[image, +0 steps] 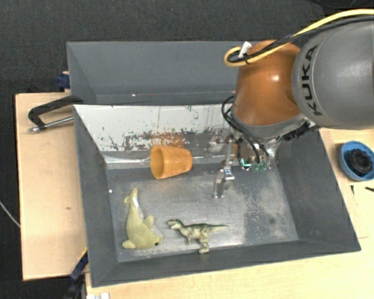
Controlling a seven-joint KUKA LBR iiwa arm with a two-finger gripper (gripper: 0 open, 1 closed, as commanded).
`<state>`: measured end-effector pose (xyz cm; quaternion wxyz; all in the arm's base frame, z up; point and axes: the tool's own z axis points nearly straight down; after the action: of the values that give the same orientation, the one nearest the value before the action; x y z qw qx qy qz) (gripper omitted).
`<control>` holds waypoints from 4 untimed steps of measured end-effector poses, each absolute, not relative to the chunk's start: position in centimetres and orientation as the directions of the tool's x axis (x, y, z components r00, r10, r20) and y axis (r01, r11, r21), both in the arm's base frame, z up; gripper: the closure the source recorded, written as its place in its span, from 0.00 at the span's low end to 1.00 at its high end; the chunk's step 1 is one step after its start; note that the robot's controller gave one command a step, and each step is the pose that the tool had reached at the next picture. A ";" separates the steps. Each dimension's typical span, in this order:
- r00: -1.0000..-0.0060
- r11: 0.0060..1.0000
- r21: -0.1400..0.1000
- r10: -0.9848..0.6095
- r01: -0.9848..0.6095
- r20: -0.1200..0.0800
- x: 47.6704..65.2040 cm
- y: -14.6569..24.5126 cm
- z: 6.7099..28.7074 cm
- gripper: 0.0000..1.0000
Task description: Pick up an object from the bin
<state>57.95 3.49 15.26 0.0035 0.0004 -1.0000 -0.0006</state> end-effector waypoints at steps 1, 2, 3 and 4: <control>-0.999 0.999 0.001 -0.038 -0.038 -0.012 53.9 5.9 9.2 0.00; -0.997 0.997 0.005 0.072 0.072 -0.009 49.4 9.8 17.1 0.00; -0.999 0.999 0.003 -0.054 -0.054 -0.004 50.2 9.1 7.4 0.00; -0.998 0.998 0.004 -0.056 -0.056 0.007 49.9 9.2 7.5 1.00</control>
Offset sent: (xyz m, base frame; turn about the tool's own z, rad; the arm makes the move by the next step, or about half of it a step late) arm -0.0560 0.0298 -0.0826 -0.0424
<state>49.89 9.24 7.53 0.0033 0.0278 -0.9996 -0.0022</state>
